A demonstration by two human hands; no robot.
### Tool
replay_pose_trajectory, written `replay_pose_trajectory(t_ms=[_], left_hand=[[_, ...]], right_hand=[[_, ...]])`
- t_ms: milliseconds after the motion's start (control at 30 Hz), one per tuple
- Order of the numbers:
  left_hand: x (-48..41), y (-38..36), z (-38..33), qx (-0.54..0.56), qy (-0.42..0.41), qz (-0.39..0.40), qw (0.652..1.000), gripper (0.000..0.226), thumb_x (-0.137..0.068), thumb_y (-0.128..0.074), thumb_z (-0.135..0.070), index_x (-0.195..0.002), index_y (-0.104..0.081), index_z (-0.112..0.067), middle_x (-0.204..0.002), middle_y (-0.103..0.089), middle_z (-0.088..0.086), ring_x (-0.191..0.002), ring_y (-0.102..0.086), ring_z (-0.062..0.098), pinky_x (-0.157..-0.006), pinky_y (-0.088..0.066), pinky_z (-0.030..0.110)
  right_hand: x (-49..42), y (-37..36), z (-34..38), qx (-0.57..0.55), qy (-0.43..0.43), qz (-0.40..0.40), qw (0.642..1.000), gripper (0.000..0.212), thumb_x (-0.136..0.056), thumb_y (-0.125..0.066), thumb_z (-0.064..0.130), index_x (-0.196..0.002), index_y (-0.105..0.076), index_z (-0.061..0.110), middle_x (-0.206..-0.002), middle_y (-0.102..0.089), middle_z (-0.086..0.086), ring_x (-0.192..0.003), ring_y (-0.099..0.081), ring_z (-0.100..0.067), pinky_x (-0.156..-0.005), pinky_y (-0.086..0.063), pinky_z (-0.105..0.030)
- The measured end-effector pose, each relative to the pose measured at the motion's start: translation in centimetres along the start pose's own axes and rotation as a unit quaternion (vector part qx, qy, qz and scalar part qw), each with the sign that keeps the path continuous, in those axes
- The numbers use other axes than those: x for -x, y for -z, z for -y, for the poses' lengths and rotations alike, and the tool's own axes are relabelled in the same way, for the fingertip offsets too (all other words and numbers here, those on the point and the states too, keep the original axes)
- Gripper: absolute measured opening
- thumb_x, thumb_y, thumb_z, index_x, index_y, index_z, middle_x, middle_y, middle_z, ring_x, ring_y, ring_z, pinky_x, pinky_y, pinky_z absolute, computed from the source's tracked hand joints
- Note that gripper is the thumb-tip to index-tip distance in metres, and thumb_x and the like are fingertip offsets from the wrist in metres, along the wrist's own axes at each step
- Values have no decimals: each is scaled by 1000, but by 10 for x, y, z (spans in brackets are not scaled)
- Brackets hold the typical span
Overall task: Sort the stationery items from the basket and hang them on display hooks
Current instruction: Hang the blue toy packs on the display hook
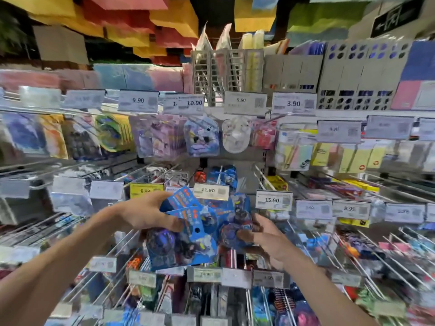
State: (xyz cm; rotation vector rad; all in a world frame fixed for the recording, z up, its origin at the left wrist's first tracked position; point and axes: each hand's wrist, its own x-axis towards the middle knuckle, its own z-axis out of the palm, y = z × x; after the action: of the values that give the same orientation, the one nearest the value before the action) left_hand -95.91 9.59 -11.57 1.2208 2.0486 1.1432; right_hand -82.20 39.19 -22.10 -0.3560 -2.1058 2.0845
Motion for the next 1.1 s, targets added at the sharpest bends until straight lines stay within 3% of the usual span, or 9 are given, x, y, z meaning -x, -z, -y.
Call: replay_pose_trajectory(t_ms=[100, 200, 333, 433, 667, 800, 900, 1000, 1100], left_hand=[[-5, -1, -1, 23, -21, 11, 999, 38, -85, -79, -12, -121, -66, -17, -118, -75, 12, -105, -73, 28, -86, -59, 31], [-4, -1, -1, 43, -35, 10, 998, 51, -81, -81, -15, -128, -63, -23, -120, -75, 11, -105, -73, 27, -83, -60, 31], [-3, -1, -7, 34, -38, 15, 999, 96, -81, -79, -9, -155, -25, -39, -136, -69, 6, -122, -67, 28, -93, -57, 34], [-2, -1, -9, 11, -38, 12, 999, 105, -76, -84, -17, -158, -22, -41, -140, -66, 0, -126, -65, 26, -101, -55, 39], [-3, -2, -6, 7, -39, 18, 999, 107, -81, -81, -9, -159, -18, -46, -139, -66, -2, -125, -66, 27, -102, -56, 43], [-4, -1, -2, -26, -55, 14, 998, 107, -87, -77, 2, -161, -17, -46, -142, -58, 0, -128, -61, 34, -103, -55, 44], [-5, -1, -1, -58, -71, 12, 996, 107, -85, -80, -4, -160, -18, -48, -150, -43, -21, -127, -62, 18, -100, -56, 35], [-8, -1, 4, -49, -78, -1, 996, 104, -84, -80, -12, -159, -20, -51, -156, -44, -18, -122, -65, 9, -96, -56, 26], [-11, -2, 13, 1, -81, -16, 997, 96, -87, -76, -13, -159, -21, -47, -139, -66, -10, -128, -63, 17, -102, -53, 29]], right_hand=[[-5, -6, 4, -23, 18, 23, 999, 100, -40, -104, 45, -127, -61, 18, -115, -77, -5, -105, -74, -29, -95, -55, -60], [-4, -15, 7, -11, 40, -3, 999, 114, -38, -103, 51, -135, -57, 14, -130, -69, -4, -121, -66, -29, -100, -55, -54], [-4, -26, 6, -24, 81, -5, 996, 70, -58, -98, 36, -117, -63, 21, -109, -78, 6, -101, -75, -20, -83, -63, -46], [-6, -38, 4, -39, 88, -5, 995, 68, -72, -90, 19, -130, -58, 4, -119, -74, -15, -102, -74, -36, -90, -58, -60], [-5, -52, -1, -146, 47, -50, 987, 32, -96, -64, -5, -127, -58, -3, -115, -72, -26, -83, -77, -26, -63, -63, -35], [-12, -56, 0, -158, 38, -103, 981, 38, -99, -63, 4, -134, -51, -3, -135, -62, -22, -104, -72, -31, -90, -61, -43], [-19, -57, 4, -298, -28, -117, 947, 19, -102, -51, 6, -120, -57, 5, -108, -73, -28, -80, -77, -31, -59, -63, -37], [-31, -61, 1, -173, -8, -144, 974, 10, -98, -64, 16, -105, -62, 10, -101, -76, -20, -81, -77, -21, -67, -64, -33], [-50, -61, 0, 67, 19, -215, 974, 15, -97, -67, 37, -94, -55, 29, -94, -66, 2, -71, -63, 0, -61, -49, -7]])
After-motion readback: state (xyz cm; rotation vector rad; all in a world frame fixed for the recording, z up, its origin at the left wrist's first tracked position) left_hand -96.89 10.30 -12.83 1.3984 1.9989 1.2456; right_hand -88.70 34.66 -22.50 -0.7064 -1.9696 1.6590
